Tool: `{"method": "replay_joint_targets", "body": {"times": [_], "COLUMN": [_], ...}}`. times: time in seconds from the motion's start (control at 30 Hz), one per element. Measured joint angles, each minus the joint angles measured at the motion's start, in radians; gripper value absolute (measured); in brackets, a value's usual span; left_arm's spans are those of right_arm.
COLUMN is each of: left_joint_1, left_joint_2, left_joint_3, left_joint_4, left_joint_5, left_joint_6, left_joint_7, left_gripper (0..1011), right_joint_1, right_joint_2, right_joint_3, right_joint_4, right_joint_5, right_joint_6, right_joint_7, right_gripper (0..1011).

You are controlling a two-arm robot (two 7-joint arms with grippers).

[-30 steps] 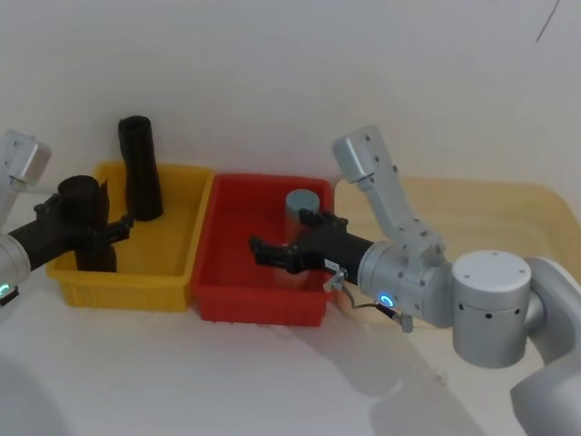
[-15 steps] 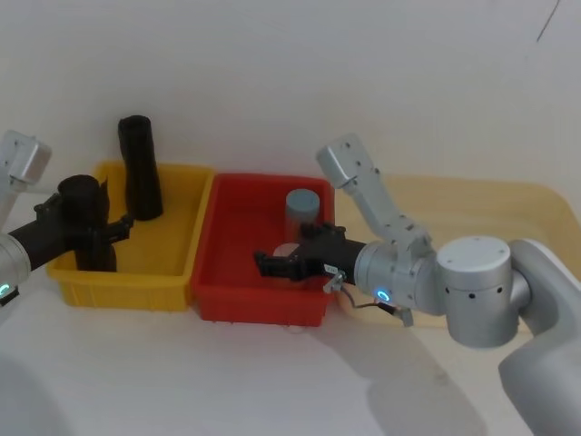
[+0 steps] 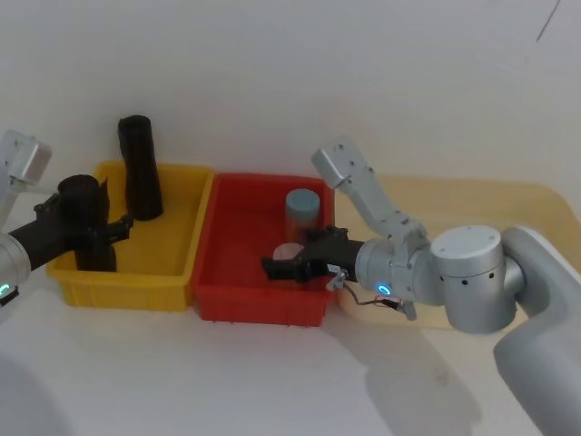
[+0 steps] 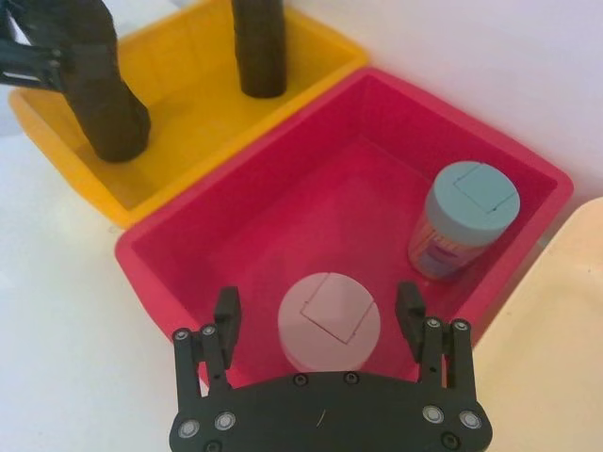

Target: Pick up the garbage bag with the one hand and transfer it to the other hand.

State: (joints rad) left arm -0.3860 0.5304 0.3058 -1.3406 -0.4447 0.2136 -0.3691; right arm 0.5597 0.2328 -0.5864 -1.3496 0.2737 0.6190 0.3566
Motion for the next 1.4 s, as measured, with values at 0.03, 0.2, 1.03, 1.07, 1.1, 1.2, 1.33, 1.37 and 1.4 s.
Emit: {"method": "replay_joint_targets", "body": {"times": [0.03,0.2,1.03,1.07,1.1,1.2,1.33,1.37,1.4], "left_joint_1": [0.000,0.000,0.000,0.000,0.000,0.000,0.000,0.000,0.000], "left_joint_2": [0.000,0.000,0.000,0.000,0.000,0.000,0.000,0.000,0.000], "left_joint_3": [0.000,0.000,0.000,0.000,0.000,0.000,0.000,0.000,0.000], "left_joint_4": [0.000,0.000,0.000,0.000,0.000,0.000,0.000,0.000,0.000], "left_joint_5": [0.000,0.000,0.000,0.000,0.000,0.000,0.000,0.000,0.000], "left_joint_6": [0.000,0.000,0.000,0.000,0.000,0.000,0.000,0.000,0.000], "left_joint_7": [0.000,0.000,0.000,0.000,0.000,0.000,0.000,0.000,0.000], "left_gripper": [1001,1001,1001,1001,1001,1001,1001,1001,1001], "right_joint_1": [0.004,0.017,0.048,0.048,0.049,0.049,0.050,0.050,0.051], "right_joint_2": [0.000,-0.002,-0.018,-0.019,-0.019,-0.021,-0.021,-0.022,-0.022], "right_joint_3": [-0.001,-0.005,-0.017,-0.017,-0.017,-0.017,-0.017,-0.017,-0.017], "right_joint_4": [0.009,0.034,0.099,0.099,0.100,0.102,0.104,0.104,0.105], "right_joint_5": [-0.003,-0.011,-0.034,-0.034,-0.034,-0.036,-0.037,-0.037,-0.037], "right_joint_6": [0.001,0.004,0.022,0.022,0.022,0.023,0.024,0.024,0.024], "right_joint_7": [0.002,0.010,0.046,0.046,0.046,0.048,0.049,0.049,0.050], "right_gripper": [999,1000,1000,1000,999,934,825,815,789]}}
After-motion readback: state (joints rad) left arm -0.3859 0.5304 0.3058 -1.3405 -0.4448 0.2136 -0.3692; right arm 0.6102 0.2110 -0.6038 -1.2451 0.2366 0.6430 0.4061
